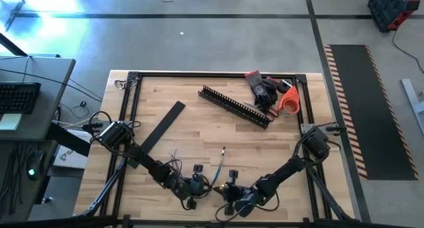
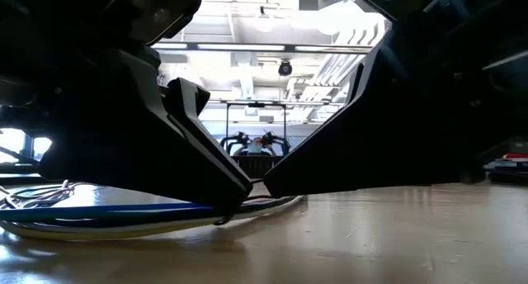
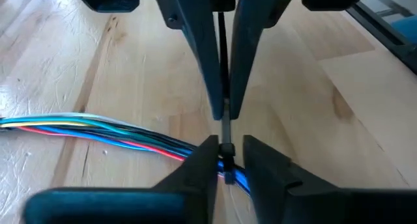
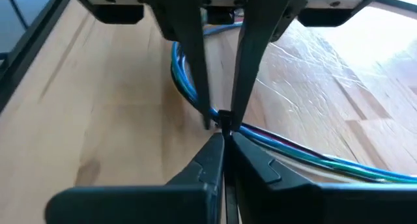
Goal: Ziptie cables
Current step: Wrap the black zip tie on the cables
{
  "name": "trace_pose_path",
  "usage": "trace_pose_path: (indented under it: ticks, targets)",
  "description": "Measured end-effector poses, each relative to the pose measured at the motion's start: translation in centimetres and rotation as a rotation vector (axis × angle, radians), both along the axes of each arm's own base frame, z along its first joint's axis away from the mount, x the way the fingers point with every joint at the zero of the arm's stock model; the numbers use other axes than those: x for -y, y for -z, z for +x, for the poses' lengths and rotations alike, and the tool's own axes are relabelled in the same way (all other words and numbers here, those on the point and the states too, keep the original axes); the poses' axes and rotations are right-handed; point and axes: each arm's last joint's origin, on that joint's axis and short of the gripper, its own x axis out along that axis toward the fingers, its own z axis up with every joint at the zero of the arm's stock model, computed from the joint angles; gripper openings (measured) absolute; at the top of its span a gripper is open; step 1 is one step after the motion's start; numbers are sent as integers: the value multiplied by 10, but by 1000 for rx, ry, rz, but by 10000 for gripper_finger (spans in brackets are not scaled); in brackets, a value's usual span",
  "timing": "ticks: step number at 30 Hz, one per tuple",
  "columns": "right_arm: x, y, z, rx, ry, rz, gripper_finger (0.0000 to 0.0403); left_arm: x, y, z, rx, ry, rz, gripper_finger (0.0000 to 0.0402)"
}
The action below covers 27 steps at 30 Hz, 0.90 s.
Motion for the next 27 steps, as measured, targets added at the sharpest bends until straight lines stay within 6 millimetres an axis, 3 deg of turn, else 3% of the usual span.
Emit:
trace_pose_path:
  ticks: [5,9,20,27]
  targets:
    - [0,1,-1,-10,8,1,2,0,0,0,-6,4,-18,105]
    - [1,1,-1,-8,11,-1,2,0,1,0,-8,4,-18,112]
    - [0,1,-1,-8,9,-1,0,-1,6,4,12,-10,-32,35]
    - [0,1,-1,-9,8,-1,0,0,7,3,8,1,-19,14]
